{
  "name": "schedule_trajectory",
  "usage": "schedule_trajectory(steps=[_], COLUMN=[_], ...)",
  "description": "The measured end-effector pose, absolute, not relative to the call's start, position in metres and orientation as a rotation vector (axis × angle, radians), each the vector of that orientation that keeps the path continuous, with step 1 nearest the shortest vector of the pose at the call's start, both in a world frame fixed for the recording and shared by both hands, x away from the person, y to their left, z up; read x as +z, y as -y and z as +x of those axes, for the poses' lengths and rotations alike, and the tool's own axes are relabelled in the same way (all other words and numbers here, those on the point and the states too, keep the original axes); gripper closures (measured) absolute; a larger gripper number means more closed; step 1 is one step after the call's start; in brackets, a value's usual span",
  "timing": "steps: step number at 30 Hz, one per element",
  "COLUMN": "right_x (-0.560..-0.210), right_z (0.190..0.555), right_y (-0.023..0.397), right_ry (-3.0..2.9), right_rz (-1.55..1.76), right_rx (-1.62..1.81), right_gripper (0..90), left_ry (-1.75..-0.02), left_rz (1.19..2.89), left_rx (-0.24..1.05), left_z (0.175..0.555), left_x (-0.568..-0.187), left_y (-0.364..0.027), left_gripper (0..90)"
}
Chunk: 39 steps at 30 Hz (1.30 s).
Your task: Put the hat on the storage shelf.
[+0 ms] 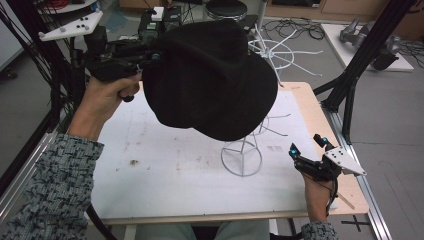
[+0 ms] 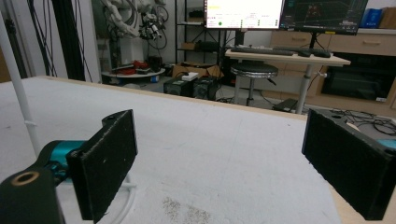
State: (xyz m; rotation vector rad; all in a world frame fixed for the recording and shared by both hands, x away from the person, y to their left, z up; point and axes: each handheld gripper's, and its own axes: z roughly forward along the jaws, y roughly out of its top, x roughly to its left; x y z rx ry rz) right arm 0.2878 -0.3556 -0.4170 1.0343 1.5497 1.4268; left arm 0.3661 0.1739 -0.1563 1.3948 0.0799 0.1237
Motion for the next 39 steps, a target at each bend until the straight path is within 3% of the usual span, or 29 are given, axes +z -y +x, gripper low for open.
schedule_trajectory(steps=[39], right_x=[-0.418], right_z=[0.289], right_y=[0.355], right_ry=[-1.559], right_rz=[1.033], right_rx=[1.431], right_gripper=[9.4], left_ry=[-0.213], left_rz=[1.612], left_rx=[0.252], left_z=[0.371], left_x=[-0.225], left_y=[-0.151], left_gripper=[62.6])
